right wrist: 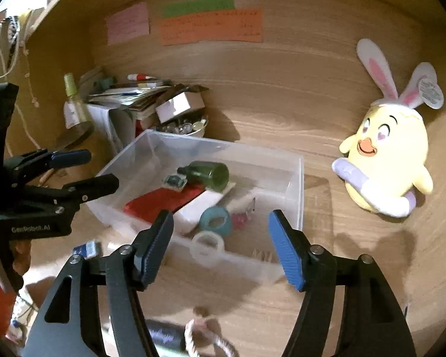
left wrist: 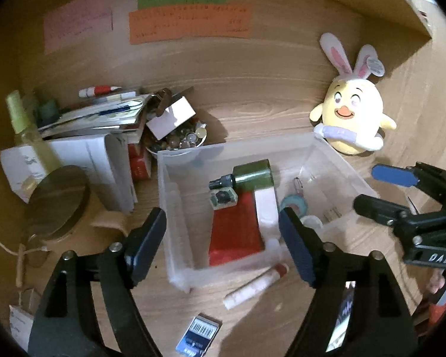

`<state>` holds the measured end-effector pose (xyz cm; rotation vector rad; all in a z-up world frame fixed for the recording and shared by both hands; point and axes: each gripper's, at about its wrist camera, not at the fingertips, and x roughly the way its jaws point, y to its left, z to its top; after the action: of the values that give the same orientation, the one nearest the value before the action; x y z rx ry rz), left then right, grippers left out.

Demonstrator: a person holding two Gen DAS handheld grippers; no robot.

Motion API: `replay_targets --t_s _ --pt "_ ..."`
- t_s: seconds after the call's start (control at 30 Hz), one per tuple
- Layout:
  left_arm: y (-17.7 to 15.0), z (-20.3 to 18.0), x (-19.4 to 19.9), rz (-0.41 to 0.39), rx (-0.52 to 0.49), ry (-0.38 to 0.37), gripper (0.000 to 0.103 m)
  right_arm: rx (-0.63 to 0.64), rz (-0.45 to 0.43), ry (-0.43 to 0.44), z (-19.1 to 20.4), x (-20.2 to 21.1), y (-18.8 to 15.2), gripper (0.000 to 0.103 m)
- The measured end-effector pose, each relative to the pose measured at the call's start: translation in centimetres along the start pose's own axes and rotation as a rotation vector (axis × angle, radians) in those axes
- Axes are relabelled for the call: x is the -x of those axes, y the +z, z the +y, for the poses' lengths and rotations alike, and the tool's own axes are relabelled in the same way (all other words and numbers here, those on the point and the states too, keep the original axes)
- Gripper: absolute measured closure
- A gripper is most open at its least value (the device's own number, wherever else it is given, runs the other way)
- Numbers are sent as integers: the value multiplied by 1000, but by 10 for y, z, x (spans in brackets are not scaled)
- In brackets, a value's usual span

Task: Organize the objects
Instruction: 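Grasp the braided bracelet with the right tool while the left tool grasps the blue card packet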

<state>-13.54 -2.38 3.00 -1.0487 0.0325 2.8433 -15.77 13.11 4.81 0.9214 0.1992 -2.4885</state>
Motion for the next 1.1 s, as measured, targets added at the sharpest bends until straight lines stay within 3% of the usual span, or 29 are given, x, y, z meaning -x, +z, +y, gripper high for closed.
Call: replay_targets --t_s 0.23,0.57,0.77,1.1 --pt "-27 9 13 31 4 -9 21 2 25 13 2 16 -28 39" --pt "-78 26 10 139 25 16 21 -20 192 -5 -13 -2 -79 39" --pt "-104 35 4 205 47 22 21 0 240 -2 -20 -1 -90 39" --pt "-119 41 -1 247 70 -2 21 29 268 39 -12 -3 -94 39"
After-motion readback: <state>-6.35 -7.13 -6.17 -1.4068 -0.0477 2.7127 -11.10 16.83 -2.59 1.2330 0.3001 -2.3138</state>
